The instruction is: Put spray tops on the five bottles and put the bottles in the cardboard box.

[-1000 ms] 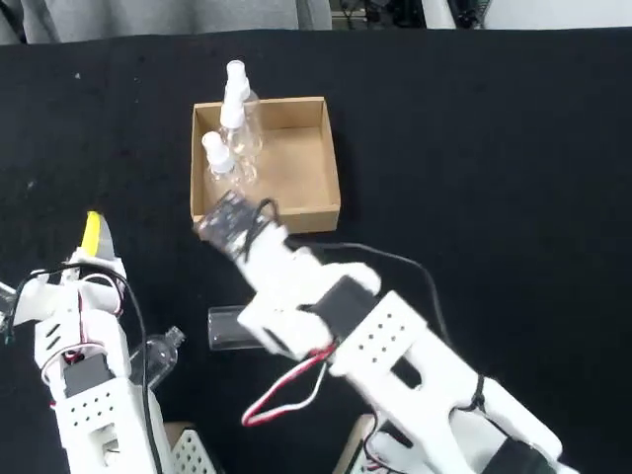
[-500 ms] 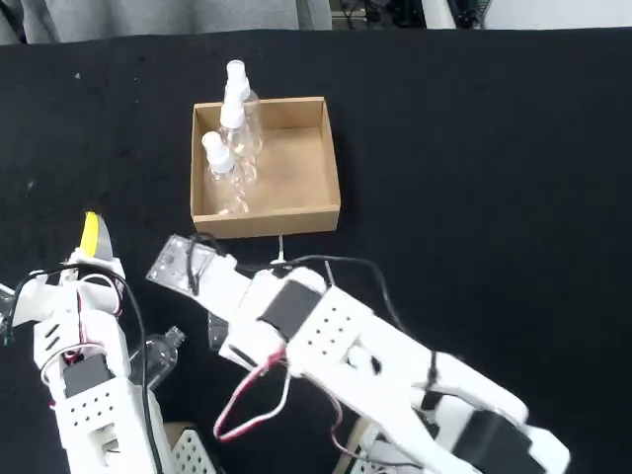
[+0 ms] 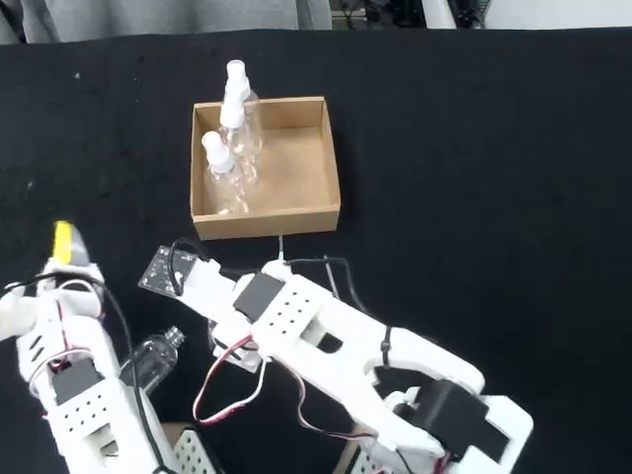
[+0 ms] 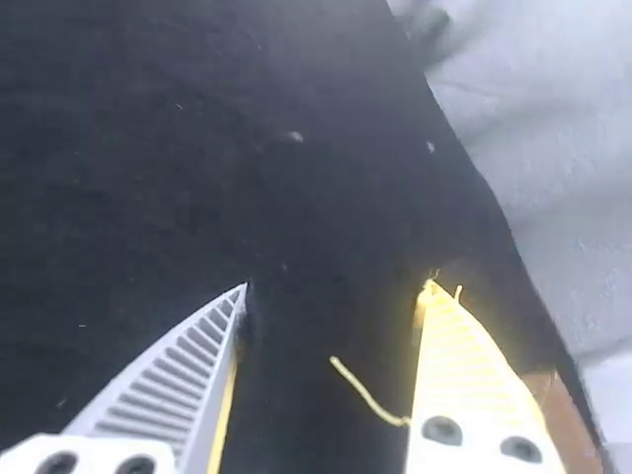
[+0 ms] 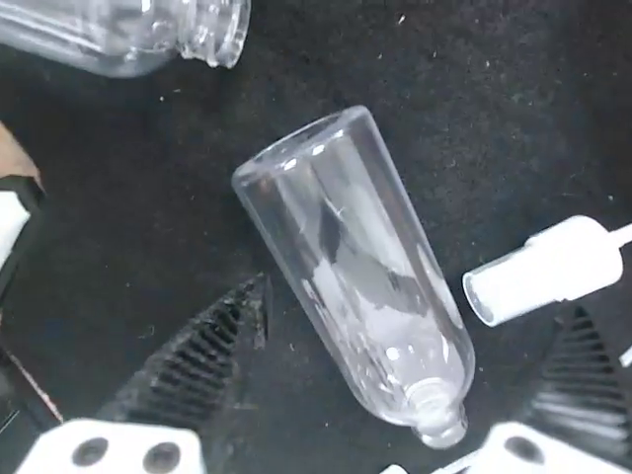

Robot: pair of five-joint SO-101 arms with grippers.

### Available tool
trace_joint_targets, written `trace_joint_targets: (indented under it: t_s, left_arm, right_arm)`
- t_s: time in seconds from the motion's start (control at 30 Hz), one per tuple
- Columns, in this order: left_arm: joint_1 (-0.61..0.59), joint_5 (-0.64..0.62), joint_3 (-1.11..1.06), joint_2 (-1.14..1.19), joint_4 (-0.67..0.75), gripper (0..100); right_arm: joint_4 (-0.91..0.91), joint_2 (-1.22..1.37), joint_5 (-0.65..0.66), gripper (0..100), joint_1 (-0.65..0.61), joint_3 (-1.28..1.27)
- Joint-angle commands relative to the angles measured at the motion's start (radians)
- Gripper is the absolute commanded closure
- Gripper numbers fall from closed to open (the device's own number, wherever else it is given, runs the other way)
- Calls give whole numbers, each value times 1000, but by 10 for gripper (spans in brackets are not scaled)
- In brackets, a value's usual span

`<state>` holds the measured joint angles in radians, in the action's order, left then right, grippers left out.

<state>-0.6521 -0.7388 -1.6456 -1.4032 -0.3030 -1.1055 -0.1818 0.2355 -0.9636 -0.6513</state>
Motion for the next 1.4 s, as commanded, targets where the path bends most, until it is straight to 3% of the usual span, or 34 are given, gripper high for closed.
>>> trace_joint_targets:
  t_s: [0.0, 0.4, 0.97, 1.37]
  left_arm:
    - [-79, -51, 71, -15, 2, 752]
    - [-104, -57, 71, -15, 2, 752]
    - [-105, -57, 71, -15, 2, 752]
    - [-101, -55, 70, -15, 2, 752]
  right_arm:
    - [29, 21, 11, 621, -17, 54]
    - [58, 107, 6, 625, -17, 53]
    - [34, 105, 8, 903, -15, 59]
    - [-127, -87, 2, 915, -12, 56]
